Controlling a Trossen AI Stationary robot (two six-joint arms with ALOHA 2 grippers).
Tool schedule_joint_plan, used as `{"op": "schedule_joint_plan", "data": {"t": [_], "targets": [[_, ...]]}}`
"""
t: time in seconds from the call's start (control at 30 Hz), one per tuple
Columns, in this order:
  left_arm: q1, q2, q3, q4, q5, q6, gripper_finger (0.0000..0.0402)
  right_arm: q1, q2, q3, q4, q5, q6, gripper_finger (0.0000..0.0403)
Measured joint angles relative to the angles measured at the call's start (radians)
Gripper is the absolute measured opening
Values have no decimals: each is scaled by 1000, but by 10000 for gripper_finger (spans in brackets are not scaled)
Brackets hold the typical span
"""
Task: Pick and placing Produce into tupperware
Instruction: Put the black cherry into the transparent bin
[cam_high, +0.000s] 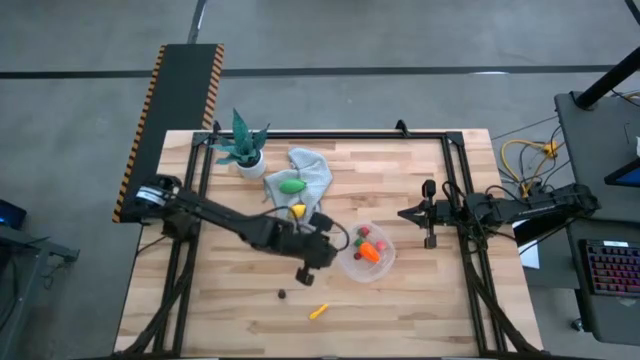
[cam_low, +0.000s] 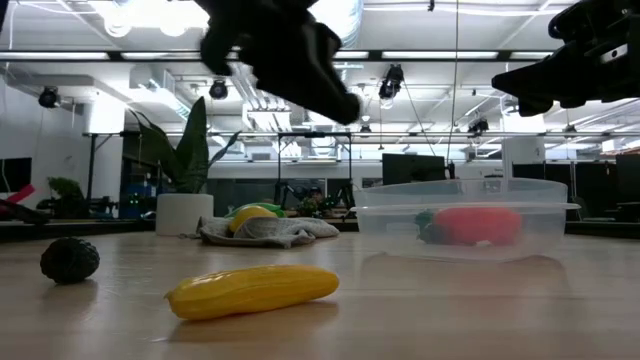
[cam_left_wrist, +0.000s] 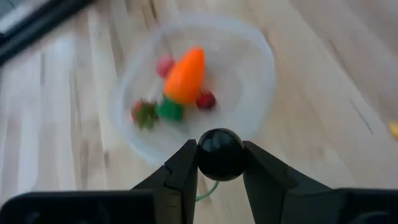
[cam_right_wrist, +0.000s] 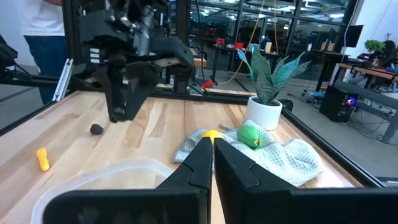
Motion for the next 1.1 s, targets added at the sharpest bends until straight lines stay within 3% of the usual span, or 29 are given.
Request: {"op": "schedule_joint_plan", "data": {"t": [0.13,0.53,0.93,1.1], "targets": [[39,36,0,99,66,46,86,0,0,0,0,0,0,9],[83,181,1,297,79,76,86,0,1,0,-8,0,-3,9],[86,193,4,291,80,74,88,0,1,0,-8,0,-2,9],[87,193,4,292,80,72,112,0,1,0,-8,0,0,9]]}}
